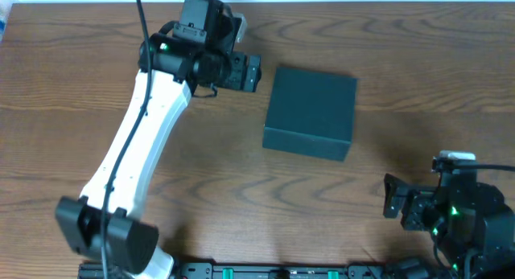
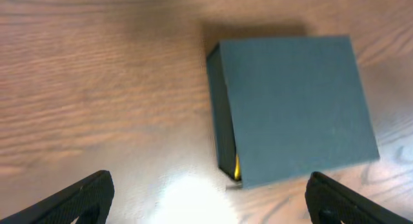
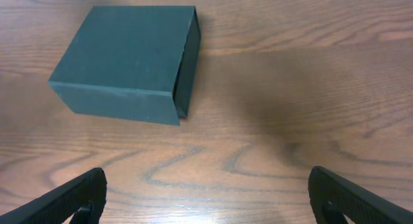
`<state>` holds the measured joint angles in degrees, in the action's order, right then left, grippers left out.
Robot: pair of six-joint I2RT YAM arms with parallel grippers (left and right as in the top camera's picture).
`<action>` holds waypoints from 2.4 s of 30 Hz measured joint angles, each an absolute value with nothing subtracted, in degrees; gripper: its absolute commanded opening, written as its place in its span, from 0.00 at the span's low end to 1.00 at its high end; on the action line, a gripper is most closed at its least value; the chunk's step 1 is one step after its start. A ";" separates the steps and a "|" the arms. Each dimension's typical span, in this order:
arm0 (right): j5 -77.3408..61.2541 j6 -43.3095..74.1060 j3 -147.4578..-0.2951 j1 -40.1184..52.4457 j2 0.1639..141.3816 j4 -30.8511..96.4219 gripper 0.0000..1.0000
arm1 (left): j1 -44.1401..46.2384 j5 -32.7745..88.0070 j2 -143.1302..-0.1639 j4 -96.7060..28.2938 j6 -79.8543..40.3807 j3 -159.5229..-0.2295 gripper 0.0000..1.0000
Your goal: Pack container
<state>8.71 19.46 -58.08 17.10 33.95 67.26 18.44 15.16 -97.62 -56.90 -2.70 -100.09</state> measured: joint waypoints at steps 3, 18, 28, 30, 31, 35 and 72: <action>8.75 20.18 -58.11 17.10 37.87 65.47 0.99 | 19.64 13.85 -94.19 -58.72 -2.52 -98.26 0.96; 4.78 21.98 -58.04 17.10 71.88 48.62 0.99 | 26.30 6.94 -70.32 -49.80 -3.51 -66.92 0.96; 1.58 22.41 -57.95 18.50 80.55 35.40 0.99 | 34.96 4.71 -69.76 -39.38 -9.47 -53.08 0.96; 1.21 22.44 -57.95 19.75 80.64 33.52 0.99 | 36.71 4.73 -69.76 -38.68 -10.37 -52.25 0.96; 1.19 22.44 -57.95 20.43 80.64 32.45 0.99 | 37.39 4.71 -69.76 -38.52 -10.59 -52.18 0.96; 0.99 22.57 -57.95 22.59 80.75 29.43 0.99 | 39.99 4.73 -69.76 -38.30 -10.98 -52.18 0.96; 4.14 22.55 -57.98 24.69 88.53 29.98 0.99 | 41.91 4.71 -69.87 -36.45 -13.74 -47.99 0.96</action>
